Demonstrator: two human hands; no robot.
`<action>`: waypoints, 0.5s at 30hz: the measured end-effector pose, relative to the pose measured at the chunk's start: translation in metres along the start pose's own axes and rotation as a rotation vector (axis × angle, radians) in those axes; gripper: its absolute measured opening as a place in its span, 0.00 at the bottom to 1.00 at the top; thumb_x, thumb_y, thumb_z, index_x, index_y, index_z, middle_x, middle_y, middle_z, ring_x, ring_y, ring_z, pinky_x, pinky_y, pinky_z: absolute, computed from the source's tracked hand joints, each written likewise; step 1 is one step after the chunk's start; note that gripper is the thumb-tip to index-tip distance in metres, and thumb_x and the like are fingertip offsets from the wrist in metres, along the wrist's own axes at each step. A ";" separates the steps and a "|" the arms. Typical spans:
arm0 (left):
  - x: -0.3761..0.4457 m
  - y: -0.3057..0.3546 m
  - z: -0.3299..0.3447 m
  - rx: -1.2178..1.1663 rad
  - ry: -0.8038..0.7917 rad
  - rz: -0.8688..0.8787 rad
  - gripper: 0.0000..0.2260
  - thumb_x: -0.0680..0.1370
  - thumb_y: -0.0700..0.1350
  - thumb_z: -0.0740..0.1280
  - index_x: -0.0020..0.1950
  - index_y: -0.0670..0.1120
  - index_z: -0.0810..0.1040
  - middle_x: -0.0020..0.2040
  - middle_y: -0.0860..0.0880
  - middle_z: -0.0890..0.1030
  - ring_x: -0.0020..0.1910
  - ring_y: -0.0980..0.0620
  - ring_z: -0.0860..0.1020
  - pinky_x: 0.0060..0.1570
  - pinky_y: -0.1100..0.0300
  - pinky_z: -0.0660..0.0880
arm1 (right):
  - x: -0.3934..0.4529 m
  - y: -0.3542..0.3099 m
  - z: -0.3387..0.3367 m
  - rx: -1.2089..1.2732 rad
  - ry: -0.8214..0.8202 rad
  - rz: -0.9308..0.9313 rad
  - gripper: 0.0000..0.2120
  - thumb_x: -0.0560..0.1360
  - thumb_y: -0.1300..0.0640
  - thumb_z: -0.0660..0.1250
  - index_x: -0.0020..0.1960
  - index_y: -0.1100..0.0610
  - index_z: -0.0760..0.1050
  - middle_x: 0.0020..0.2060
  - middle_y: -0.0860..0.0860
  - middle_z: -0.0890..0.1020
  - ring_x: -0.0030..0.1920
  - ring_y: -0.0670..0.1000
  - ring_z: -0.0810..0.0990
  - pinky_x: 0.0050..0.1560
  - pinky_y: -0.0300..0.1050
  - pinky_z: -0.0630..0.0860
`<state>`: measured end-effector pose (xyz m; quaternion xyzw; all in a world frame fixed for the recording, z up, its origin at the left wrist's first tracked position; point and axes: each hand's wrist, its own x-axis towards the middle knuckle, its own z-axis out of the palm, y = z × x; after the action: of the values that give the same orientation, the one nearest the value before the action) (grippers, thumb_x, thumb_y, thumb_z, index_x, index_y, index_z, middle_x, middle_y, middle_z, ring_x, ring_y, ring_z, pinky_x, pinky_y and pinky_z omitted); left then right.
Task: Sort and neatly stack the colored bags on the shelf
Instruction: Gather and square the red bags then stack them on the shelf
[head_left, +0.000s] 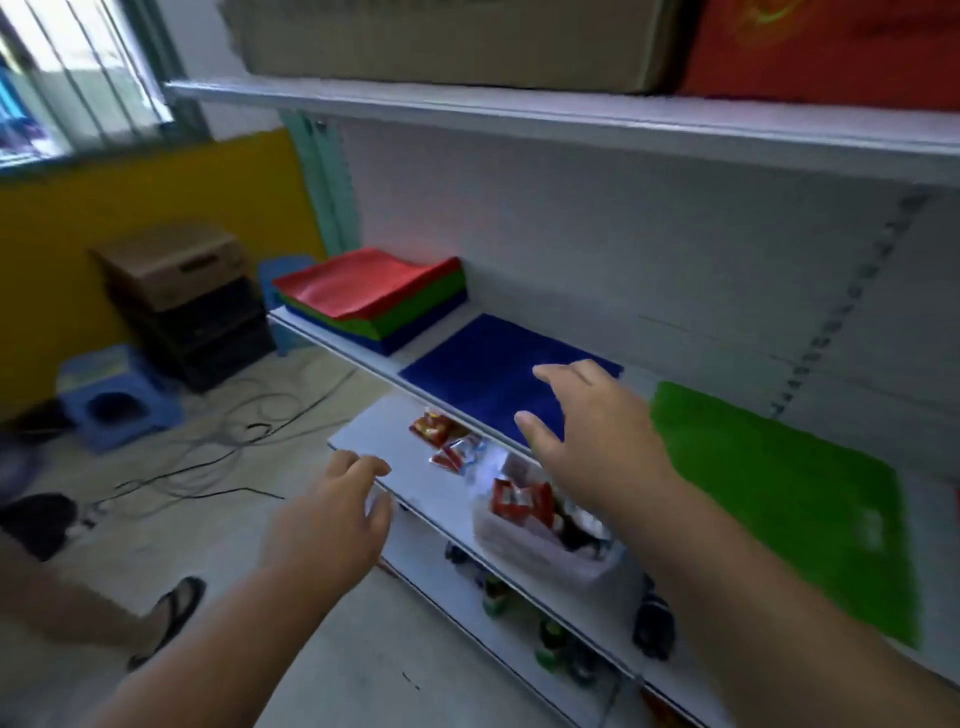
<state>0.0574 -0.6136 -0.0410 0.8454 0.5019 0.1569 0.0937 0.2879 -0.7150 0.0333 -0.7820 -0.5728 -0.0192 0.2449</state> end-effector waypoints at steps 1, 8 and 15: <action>0.008 -0.015 -0.005 0.003 0.029 -0.018 0.12 0.79 0.52 0.62 0.62 0.56 0.74 0.61 0.57 0.74 0.49 0.53 0.77 0.43 0.58 0.70 | 0.016 -0.014 0.010 0.011 -0.009 -0.025 0.25 0.78 0.43 0.63 0.72 0.51 0.67 0.62 0.49 0.74 0.59 0.52 0.75 0.59 0.51 0.73; 0.099 -0.104 -0.006 0.014 0.154 -0.055 0.12 0.76 0.47 0.68 0.59 0.51 0.79 0.53 0.53 0.79 0.50 0.49 0.78 0.46 0.55 0.73 | 0.137 -0.069 0.086 0.047 -0.033 -0.104 0.25 0.78 0.44 0.62 0.72 0.51 0.66 0.65 0.49 0.72 0.64 0.51 0.72 0.61 0.51 0.72; 0.207 -0.176 -0.012 0.023 0.140 -0.074 0.12 0.78 0.50 0.66 0.61 0.54 0.78 0.55 0.56 0.78 0.53 0.52 0.77 0.48 0.57 0.72 | 0.262 -0.103 0.136 0.056 -0.048 -0.077 0.24 0.78 0.45 0.64 0.70 0.52 0.68 0.62 0.51 0.74 0.58 0.51 0.74 0.57 0.49 0.75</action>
<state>0.0016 -0.3471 -0.0501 0.8142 0.5399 0.2064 0.0543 0.2503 -0.4042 0.0322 -0.7526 -0.6082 0.0062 0.2521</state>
